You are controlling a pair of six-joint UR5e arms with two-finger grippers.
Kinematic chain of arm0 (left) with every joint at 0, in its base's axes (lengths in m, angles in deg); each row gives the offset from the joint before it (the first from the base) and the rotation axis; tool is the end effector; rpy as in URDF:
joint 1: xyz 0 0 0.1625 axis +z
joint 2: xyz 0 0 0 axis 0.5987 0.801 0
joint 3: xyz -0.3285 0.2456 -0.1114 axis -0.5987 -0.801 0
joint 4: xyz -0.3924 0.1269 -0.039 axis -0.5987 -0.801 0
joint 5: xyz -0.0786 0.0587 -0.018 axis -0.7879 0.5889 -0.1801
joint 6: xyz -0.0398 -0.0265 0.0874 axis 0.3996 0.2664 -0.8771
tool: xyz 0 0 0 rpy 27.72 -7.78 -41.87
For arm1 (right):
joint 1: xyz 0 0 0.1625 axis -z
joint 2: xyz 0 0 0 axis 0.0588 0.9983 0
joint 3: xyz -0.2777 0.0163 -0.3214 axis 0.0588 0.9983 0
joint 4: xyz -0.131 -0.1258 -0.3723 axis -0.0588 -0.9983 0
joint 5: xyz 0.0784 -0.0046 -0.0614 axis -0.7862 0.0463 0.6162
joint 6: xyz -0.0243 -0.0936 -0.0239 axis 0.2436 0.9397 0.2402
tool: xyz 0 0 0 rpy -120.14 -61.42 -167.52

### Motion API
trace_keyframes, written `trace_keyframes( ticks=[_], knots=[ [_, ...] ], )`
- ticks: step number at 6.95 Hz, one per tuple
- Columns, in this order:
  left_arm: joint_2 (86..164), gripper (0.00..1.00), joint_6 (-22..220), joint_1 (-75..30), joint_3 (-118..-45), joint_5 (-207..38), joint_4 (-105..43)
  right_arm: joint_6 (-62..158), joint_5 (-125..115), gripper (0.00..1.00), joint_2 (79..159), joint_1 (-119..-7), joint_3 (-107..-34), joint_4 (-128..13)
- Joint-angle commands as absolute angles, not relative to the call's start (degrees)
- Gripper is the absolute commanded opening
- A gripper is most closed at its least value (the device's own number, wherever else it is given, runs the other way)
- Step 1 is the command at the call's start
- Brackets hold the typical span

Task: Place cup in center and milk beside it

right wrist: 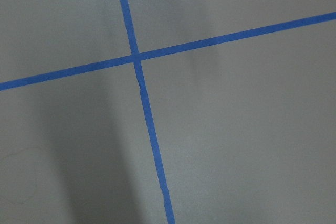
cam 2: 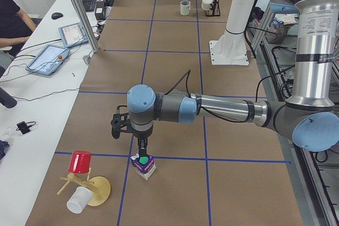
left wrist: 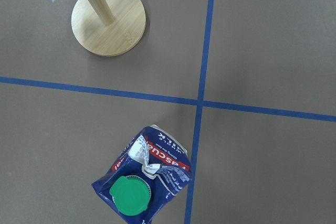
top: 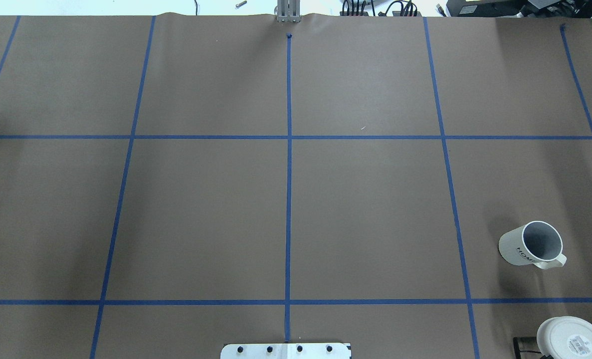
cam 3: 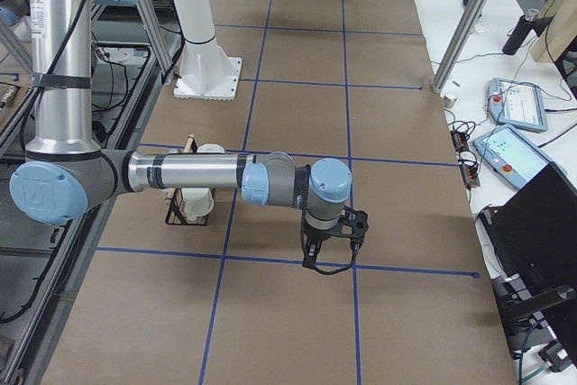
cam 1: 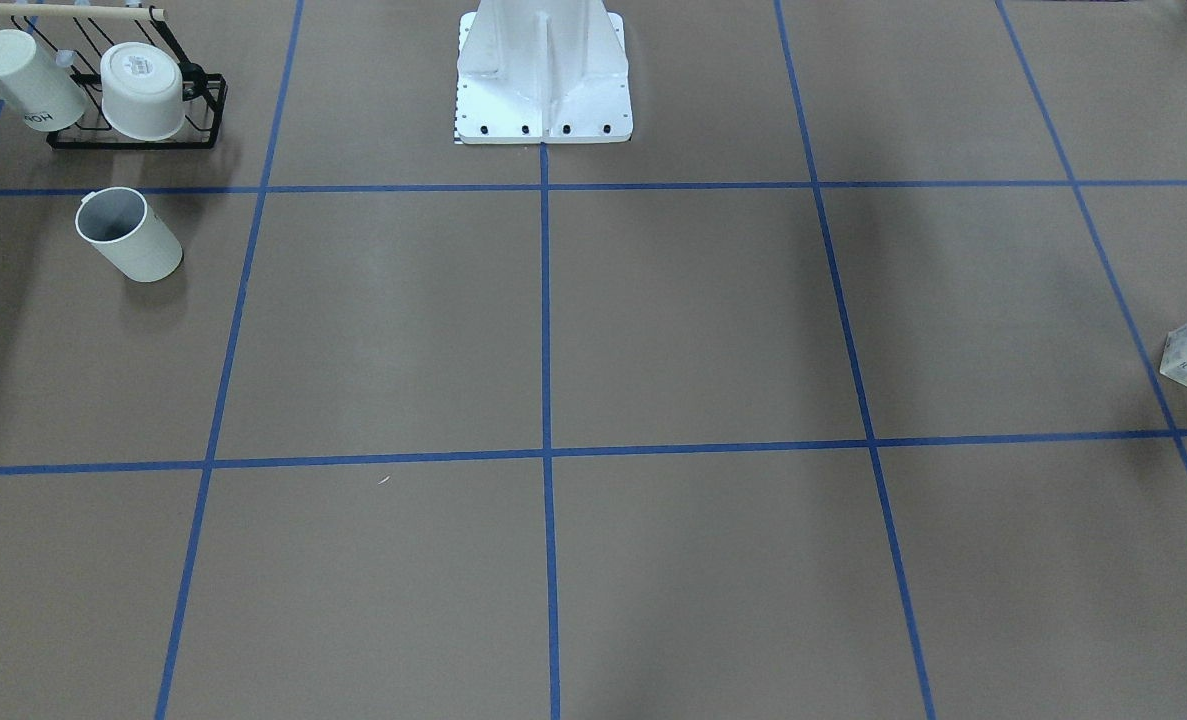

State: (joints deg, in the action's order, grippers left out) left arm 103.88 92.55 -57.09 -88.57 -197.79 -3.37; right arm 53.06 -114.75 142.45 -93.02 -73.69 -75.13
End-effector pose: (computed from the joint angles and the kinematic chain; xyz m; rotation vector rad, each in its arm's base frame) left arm -0.0958 -0.4804 0.6024 0.0607 0.7833 -0.1628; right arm 0.0632 -0.4645 0.6437 -0.1092 -0.7357 0.1992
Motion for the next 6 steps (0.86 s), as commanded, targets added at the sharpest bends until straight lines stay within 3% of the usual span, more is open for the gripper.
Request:
trace_keyframes(
  ticks=[1, 6],
  knots=[
    [103.78, 0.98, 92.60, -57.18, -88.68, -197.82, -3.53, 53.02, -114.43, 1.00, 140.29, -93.02, -73.78, -75.04],
    [105.27, 0.98, 92.34, -56.92, -87.46, -197.82, -6.84, 52.23, -115.31, 1.00, 138.34, -92.58, -75.27, -74.08]
  ],
)
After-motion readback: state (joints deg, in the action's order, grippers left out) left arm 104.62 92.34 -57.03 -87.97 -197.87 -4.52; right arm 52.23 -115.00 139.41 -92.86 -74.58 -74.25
